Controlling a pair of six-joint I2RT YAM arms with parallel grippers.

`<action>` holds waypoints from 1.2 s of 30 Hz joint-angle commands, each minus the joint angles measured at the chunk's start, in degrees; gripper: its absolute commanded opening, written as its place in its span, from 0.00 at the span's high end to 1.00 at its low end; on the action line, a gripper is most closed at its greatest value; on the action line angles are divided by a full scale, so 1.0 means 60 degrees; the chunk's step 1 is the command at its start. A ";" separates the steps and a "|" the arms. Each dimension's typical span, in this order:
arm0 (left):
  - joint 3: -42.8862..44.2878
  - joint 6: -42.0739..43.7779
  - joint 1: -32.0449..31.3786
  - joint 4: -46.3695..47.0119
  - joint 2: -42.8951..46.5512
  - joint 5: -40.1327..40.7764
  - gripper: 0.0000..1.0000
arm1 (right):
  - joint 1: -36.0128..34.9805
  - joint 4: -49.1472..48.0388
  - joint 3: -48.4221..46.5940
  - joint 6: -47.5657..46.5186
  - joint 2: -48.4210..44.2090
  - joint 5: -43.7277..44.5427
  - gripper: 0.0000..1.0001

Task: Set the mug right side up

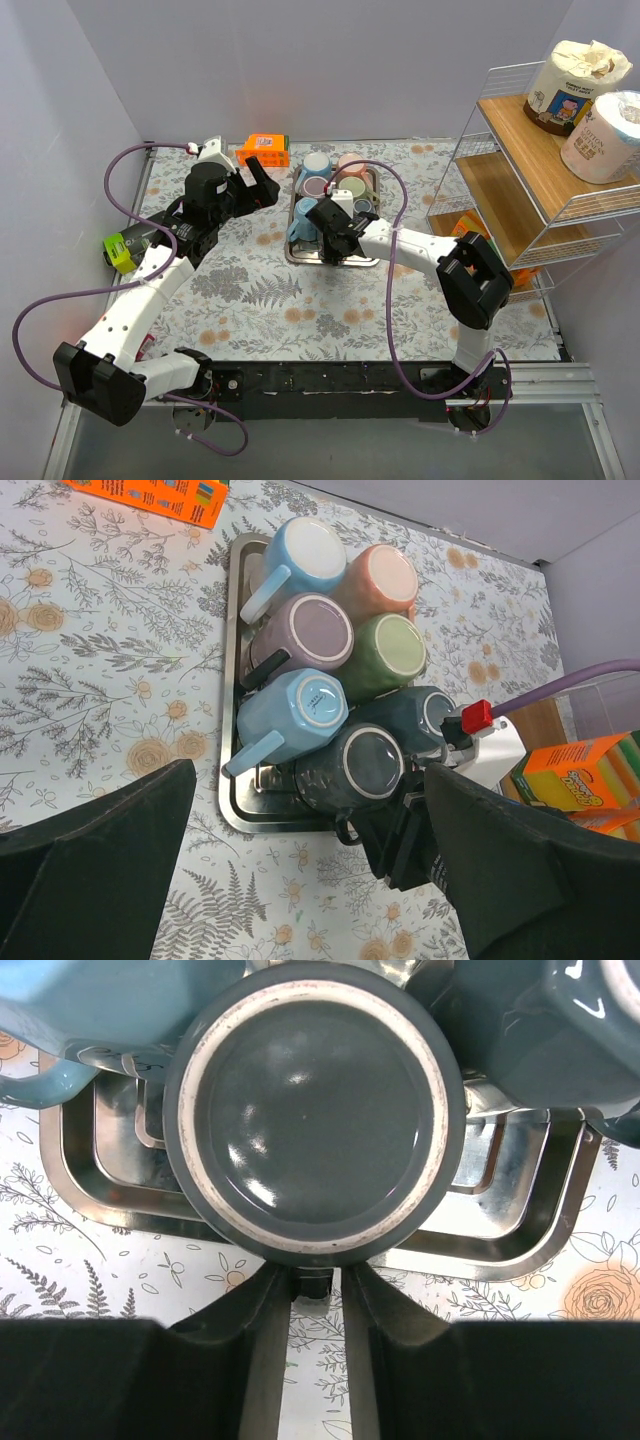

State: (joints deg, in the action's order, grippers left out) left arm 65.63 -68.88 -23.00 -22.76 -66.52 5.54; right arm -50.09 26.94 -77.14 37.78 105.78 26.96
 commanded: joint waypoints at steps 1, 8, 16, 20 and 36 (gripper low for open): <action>0.0195 -0.0019 0.0011 -0.0132 0.0232 0.0175 0.02 | 0.0013 -0.0081 -0.0443 0.0207 0.0168 0.0531 0.74; -0.0256 -0.0048 0.0025 0.0598 0.0977 -0.0481 0.02 | 0.0013 0.0505 -0.0518 0.0134 0.0125 0.0488 0.99; -0.0699 -0.0121 0.0011 0.1392 0.1273 -0.1303 0.02 | 0.0013 0.0227 -0.0414 -0.0393 -0.0768 0.0077 0.99; -0.0684 -0.0180 0.0025 0.1450 0.1156 -0.1758 0.02 | 0.0013 0.0533 -0.1086 -0.0598 -0.0945 -0.0405 0.99; 0.0210 -0.0091 0.0025 0.1845 0.1170 -0.3192 0.02 | 0.1169 0.0696 -0.2508 -0.0115 -0.2775 -0.3380 0.99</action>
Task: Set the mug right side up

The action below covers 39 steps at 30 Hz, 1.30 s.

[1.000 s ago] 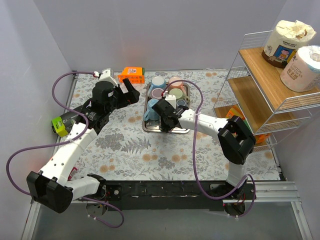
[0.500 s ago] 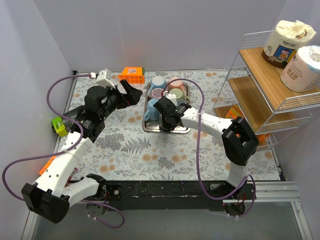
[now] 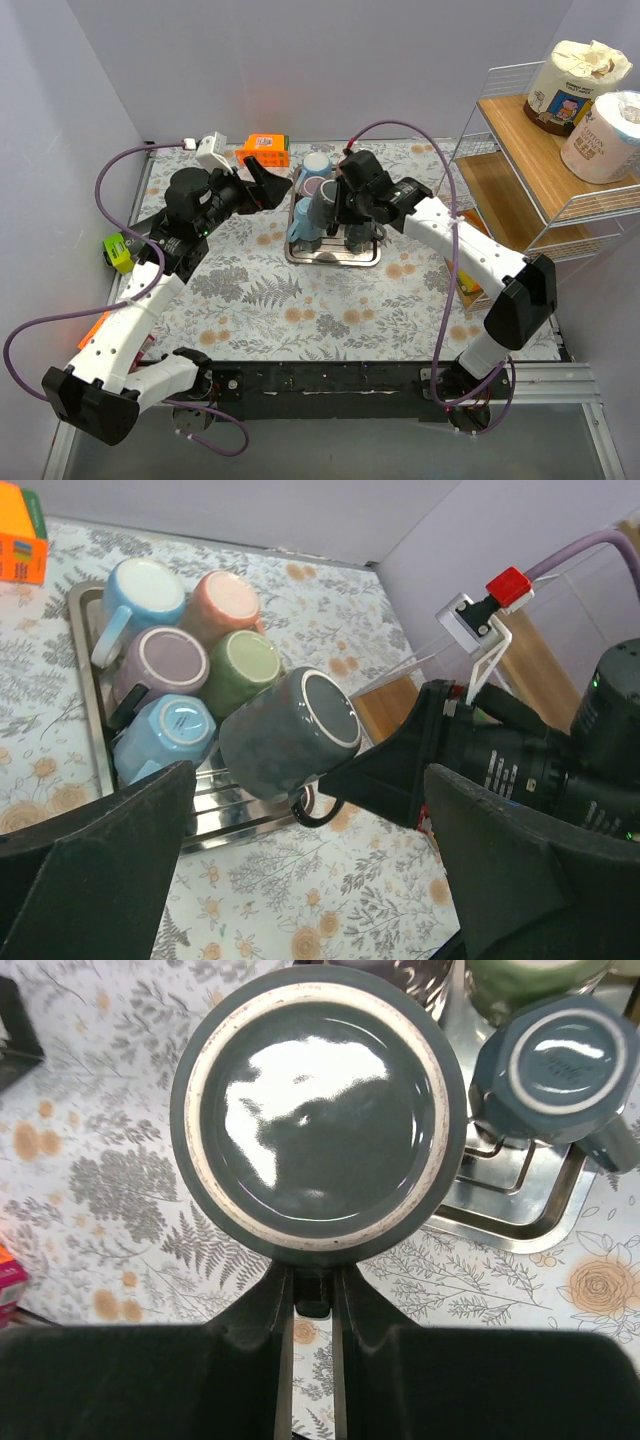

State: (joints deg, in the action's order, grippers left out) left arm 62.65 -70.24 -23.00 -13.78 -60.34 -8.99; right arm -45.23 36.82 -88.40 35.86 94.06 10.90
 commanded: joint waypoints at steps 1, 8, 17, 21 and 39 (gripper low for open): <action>0.0705 0.0076 0.0011 0.0436 0.0139 -0.0989 0.02 | 0.0434 -0.1038 -0.0647 0.0206 -0.0983 -0.0804 0.99; -0.0100 -0.0905 0.0011 0.2235 -0.0007 -0.3187 0.02 | 0.1327 -0.2864 -0.0282 0.0659 -0.1994 -0.2428 0.99; 0.0471 -0.2295 0.0011 0.3422 -0.1003 -0.3788 0.02 | 0.2046 -0.6701 0.0832 0.1566 -0.3050 -0.4333 0.99; 0.0164 -0.3391 0.0011 0.4974 -0.1325 -0.4505 0.02 | 0.2090 -0.7804 0.0905 0.1948 -0.2991 -0.4950 0.99; -0.1111 -0.7262 0.0025 0.9737 -0.2043 -0.4814 0.32 | 0.2104 -1.1380 0.2794 0.4482 -0.3123 -0.5932 0.99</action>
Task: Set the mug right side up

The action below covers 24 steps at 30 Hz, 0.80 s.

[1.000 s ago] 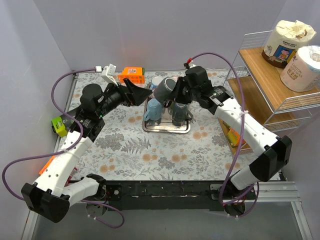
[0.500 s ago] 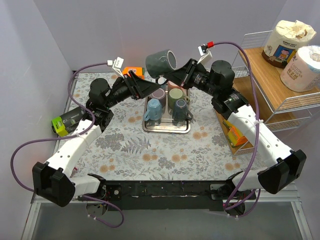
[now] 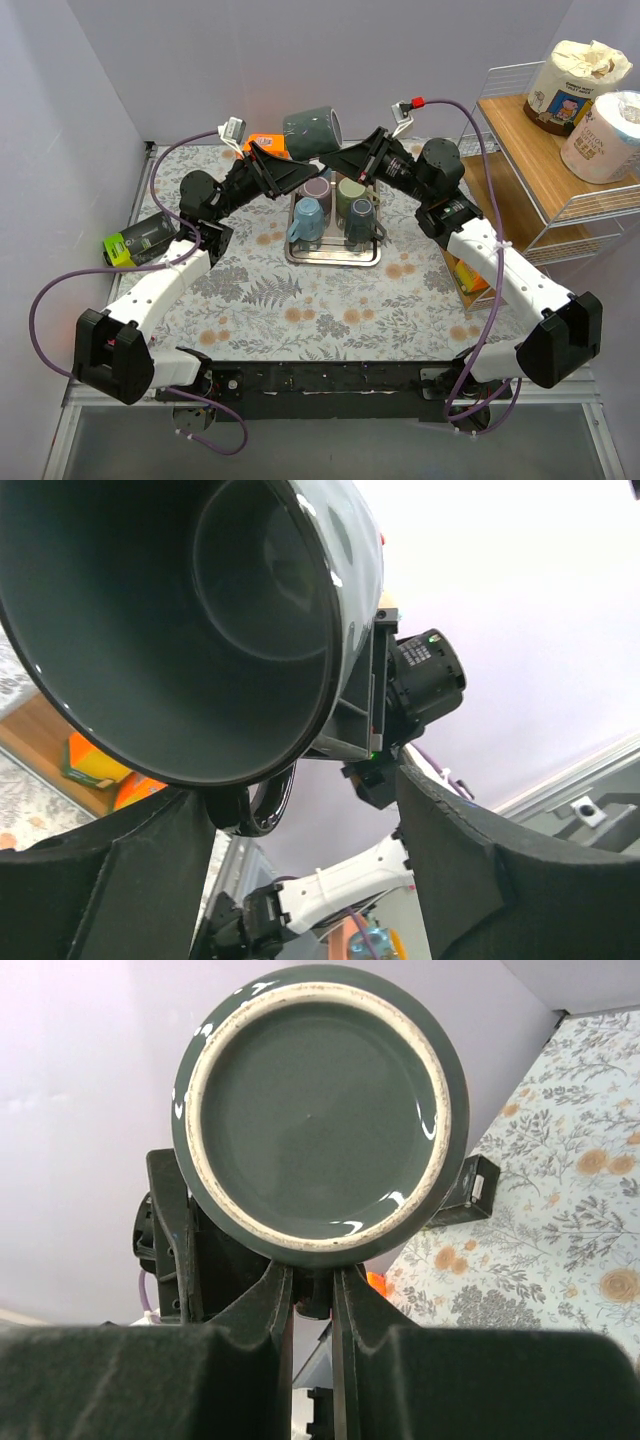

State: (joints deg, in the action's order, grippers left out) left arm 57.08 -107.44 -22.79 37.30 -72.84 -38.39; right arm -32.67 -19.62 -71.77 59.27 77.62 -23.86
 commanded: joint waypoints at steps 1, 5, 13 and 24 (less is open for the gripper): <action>-0.0168 -0.1092 -0.0025 0.1225 -0.0032 0.0027 0.35 | 0.0010 -0.2062 0.0081 0.0581 -0.0413 -0.0140 0.99; -0.0255 -0.1268 -0.0026 0.1254 -0.0048 0.0056 0.43 | 0.0010 -0.2208 0.0300 0.0684 -0.0486 -0.0111 0.99; -0.0388 -0.1547 -0.0026 0.1430 -0.0165 0.0144 0.74 | 0.0009 -0.2634 0.0696 0.0977 -0.0501 -0.0125 0.99; -0.0036 -0.1225 -0.0011 0.0742 -0.0150 0.0319 1.00 | -0.0005 -0.2400 0.1165 0.0538 -0.0662 -0.0008 0.99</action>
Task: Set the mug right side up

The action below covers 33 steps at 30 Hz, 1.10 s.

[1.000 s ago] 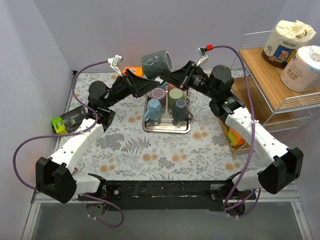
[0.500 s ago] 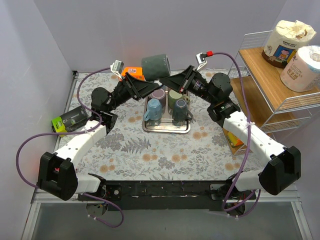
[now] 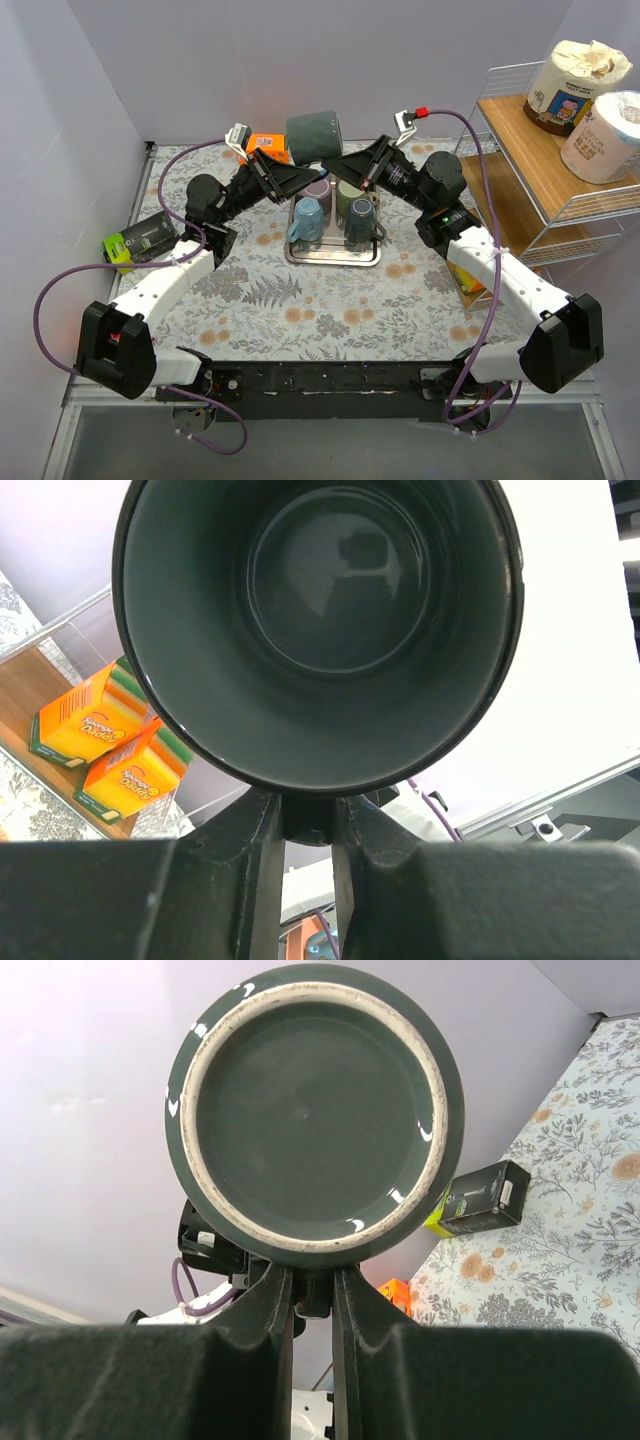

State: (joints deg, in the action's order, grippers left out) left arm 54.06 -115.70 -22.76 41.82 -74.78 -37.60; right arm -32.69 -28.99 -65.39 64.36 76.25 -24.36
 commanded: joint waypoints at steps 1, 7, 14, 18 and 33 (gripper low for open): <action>0.0496 0.0181 -0.0015 -0.0042 0.0174 0.0232 1.00 | 0.0013 -0.0822 0.0131 -0.0326 -0.0447 0.0090 0.99; 0.0993 0.0678 -0.0029 -0.0787 0.0218 0.0466 1.00 | 0.0013 -0.0443 0.0131 -0.0443 -0.0243 0.0090 0.65; 0.1229 0.0316 0.0438 -0.1463 0.0291 0.0628 1.00 | 0.0013 0.0158 -0.0205 -0.0677 0.0094 0.0002 0.42; 0.1638 0.0853 0.0936 -0.2630 0.0335 0.0847 1.00 | -0.0001 0.0569 -0.0426 -0.0765 0.0285 -0.0056 0.33; 0.5065 0.7314 0.2402 -1.2330 -0.0499 0.6438 1.00 | 0.0101 0.4817 -0.1670 -0.2728 0.0607 0.0837 0.30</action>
State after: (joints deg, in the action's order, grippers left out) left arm 78.74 -82.63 -9.74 -20.56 -76.27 -10.83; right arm -32.51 -7.18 -71.37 53.06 79.53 -21.47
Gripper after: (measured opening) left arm 0.181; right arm 0.697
